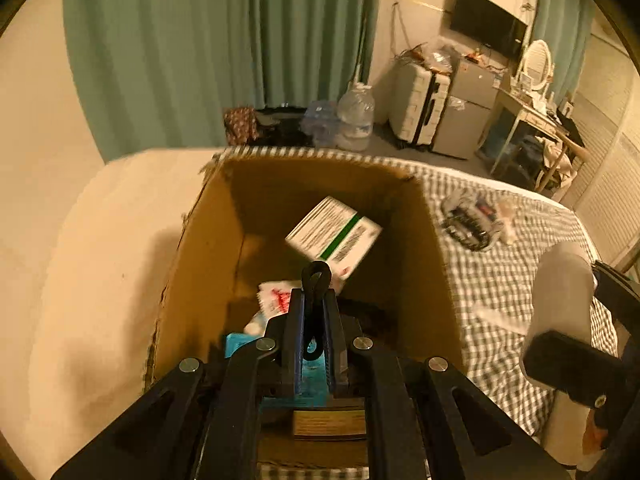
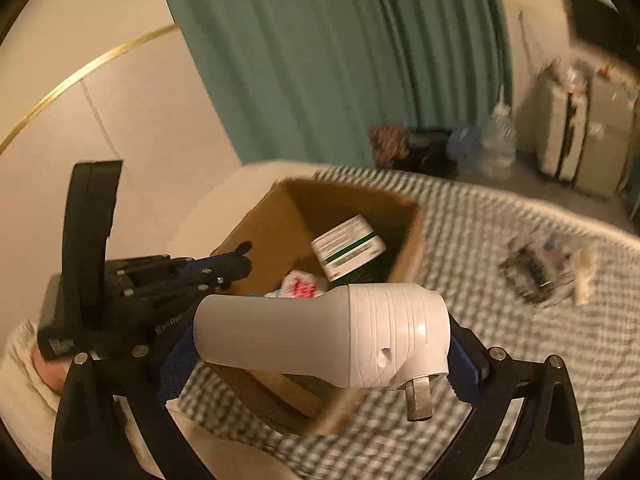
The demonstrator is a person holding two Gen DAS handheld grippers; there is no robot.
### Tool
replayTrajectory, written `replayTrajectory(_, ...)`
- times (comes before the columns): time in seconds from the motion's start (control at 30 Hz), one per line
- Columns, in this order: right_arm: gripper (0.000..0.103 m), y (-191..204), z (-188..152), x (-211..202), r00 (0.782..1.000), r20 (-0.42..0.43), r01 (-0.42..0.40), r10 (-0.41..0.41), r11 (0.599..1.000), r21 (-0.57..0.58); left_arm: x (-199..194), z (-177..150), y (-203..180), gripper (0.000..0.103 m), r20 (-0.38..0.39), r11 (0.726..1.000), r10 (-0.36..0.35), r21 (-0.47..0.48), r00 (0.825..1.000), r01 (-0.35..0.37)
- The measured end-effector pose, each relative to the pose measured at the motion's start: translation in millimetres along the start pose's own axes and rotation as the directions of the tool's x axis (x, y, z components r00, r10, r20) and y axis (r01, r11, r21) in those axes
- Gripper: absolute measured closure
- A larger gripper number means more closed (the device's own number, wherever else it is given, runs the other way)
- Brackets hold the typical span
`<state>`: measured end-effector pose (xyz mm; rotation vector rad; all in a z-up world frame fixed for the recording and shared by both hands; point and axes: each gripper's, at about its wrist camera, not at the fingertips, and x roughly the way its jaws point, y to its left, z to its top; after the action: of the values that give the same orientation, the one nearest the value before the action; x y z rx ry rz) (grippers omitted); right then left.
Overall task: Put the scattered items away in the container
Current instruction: 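Carry the hair tie and white bottle into the cardboard box and release them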
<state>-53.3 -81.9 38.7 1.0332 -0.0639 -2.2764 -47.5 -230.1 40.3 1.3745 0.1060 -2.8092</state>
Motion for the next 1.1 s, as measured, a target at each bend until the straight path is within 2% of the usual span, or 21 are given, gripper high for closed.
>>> replayTrajectory(0.13,0.002,3,7,33,0.999,-0.024,-0.021,0.022,0.999,0.04,28,-11,24,0.095,-0.075,0.999,-0.008,-0.037,0.997,0.005)
replayTrajectory(0.23,0.001,3,13,48,0.999,-0.033,-0.031,0.033,0.998,0.06,39,-19,32,0.094,-0.084,1.0,-0.011,-0.019,0.996,0.009)
replayTrajectory(0.3,0.0,4,18,56,0.998,-0.046,-0.028,0.032,0.997,0.077,41,-22,35,0.082,-0.077,0.999,-0.024,-0.029,0.997,0.021)
replayTrajectory(0.33,0.0,3,21,60,0.998,-0.053,-0.023,0.028,0.995,0.097,43,-23,37,0.058,-0.079,0.999,-0.028,-0.038,0.996,0.025)
replayTrajectory(0.37,0.0,2,23,62,0.998,-0.056,-0.017,0.024,0.993,0.119,45,-24,38,0.023,-0.086,0.999,-0.019,-0.051,0.996,0.014)
replayTrajectory(0.4,0.0,0,26,63,0.999,-0.046,-0.011,0.018,0.989,0.148,47,-25,41,0.013,-0.095,0.998,-0.007,-0.064,0.995,0.001)
replayTrajectory(0.43,0.0,-2,28,63,0.999,-0.041,-0.011,0.018,0.985,0.172,48,-27,43,0.012,-0.099,0.997,0.017,-0.077,0.995,-0.025)
replayTrajectory(0.5,0.0,-6,32,63,0.999,-0.04,-0.024,0.033,0.977,0.214,49,-29,47,0.011,-0.11,0.996,0.0,-0.087,0.994,-0.01)
replayTrajectory(0.6,0.0,-13,34,50,1.0,0.001,-0.03,0.031,0.968,0.248,45,-33,49,0.011,-0.103,0.994,0.013,-0.105,0.995,-0.023)
replayTrajectory(0.8,0.0,-39,17,-5,0.993,0.085,0.06,-0.081,0.973,0.221,27,-34,25,0.01,-0.071,0.998,0.036,-0.056,0.997,-0.04)
replayTrajectory(0.87,0.0,-55,5,-28,0.988,0.107,0.083,-0.108,0.973,0.216,16,-34,9,0.01,-0.06,0.999,0.016,-0.035,0.998,-0.018)
replayTrajectory(0.93,0.0,-71,-4,-52,0.979,0.131,0.127,-0.155,0.972,0.197,6,-34,-9,0.01,-0.044,1.0,-0.005,-0.015,0.999,0.004)
replayTrajectory(1.03,0.0,-103,-19,-90,0.946,0.128,0.274,-0.299,0.945,0.18,-7,-34,-40,0.007,-0.02,1.0,-0.007,0.025,1.0,0.008)
replayTrajectory(1.1,0.0,-123,-28,-110,0.93,0.114,0.325,-0.349,0.927,0.188,-15,-35,-64,0.004,0.004,0.999,-0.015,0.05,1.0,0.015)
